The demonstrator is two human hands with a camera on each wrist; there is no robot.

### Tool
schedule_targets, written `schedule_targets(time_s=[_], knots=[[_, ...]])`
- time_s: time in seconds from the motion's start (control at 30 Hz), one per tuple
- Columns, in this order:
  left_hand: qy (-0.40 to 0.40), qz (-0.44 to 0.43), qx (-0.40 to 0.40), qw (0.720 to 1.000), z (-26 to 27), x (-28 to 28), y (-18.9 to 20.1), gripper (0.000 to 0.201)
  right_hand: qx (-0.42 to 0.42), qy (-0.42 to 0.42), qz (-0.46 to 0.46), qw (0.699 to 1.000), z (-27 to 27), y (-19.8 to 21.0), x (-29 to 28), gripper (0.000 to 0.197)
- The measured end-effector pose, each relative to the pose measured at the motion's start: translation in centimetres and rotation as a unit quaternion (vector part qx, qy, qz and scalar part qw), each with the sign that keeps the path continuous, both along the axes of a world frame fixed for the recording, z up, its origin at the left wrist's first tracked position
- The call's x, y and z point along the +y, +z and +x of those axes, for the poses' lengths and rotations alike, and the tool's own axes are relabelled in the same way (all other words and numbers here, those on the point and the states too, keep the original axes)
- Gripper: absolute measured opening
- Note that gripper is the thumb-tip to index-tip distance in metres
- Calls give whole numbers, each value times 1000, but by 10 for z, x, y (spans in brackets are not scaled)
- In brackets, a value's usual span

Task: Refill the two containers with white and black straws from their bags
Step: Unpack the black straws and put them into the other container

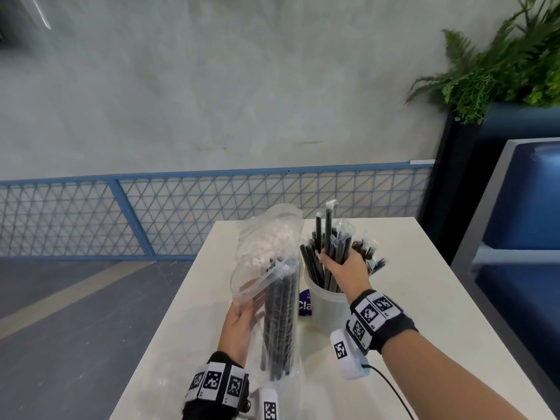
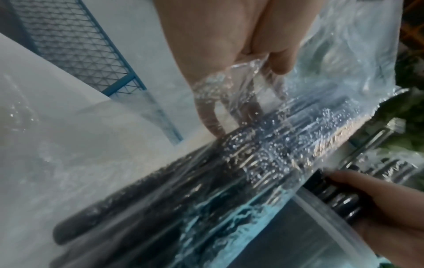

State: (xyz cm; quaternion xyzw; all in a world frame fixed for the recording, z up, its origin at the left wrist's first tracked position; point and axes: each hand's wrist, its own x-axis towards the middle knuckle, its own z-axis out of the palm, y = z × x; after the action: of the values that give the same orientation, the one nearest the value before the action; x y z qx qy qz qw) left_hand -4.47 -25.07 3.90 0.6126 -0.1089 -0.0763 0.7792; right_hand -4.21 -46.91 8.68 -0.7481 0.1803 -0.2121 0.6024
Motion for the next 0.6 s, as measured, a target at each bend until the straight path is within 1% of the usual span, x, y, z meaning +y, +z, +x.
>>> schedule_targets(time_s=[0.03,0.07,0.13,0.2,0.27,0.33,0.37,0.4,0.43,0.5,0.53,0.6], knots=[[0,18,-3,1000,-2,0,-1,36,12,6,-6,1000,-1,-3,-1,22],[-5,37,-8,999,-5,-1,-2,36,13,4,-10,1000,-2,-5,-1,22],[-9,53,-6,999,-10,-3,-3,35,-19,-18,-14,1000,-6,3,0,23],[-2,53,4,999,-15,-6,-4,28,-99,-41,-26,994,-10,19,2,40],[10,48,18,999,-17,-7,-7,26,-181,-39,-51,981,-10,38,3,58],[17,48,25,998,-17,-8,-10,29,-227,-30,-102,968,-5,54,2,68],[19,49,26,998,-17,-8,-10,30,-236,-26,-145,960,-3,60,1,69],[20,46,27,998,-16,-9,-11,31,-234,-22,-197,952,0,62,-1,65],[20,43,30,998,-15,-9,-11,32,-226,-12,-249,942,2,63,-2,57],[21,35,33,999,-13,-9,-12,34,-183,13,-325,928,6,56,-4,35],[21,33,33,999,-13,-9,-13,34,-154,24,-338,928,6,50,-4,27],[20,35,30,999,-12,-8,-15,34,-104,42,-342,933,4,33,-4,24]])
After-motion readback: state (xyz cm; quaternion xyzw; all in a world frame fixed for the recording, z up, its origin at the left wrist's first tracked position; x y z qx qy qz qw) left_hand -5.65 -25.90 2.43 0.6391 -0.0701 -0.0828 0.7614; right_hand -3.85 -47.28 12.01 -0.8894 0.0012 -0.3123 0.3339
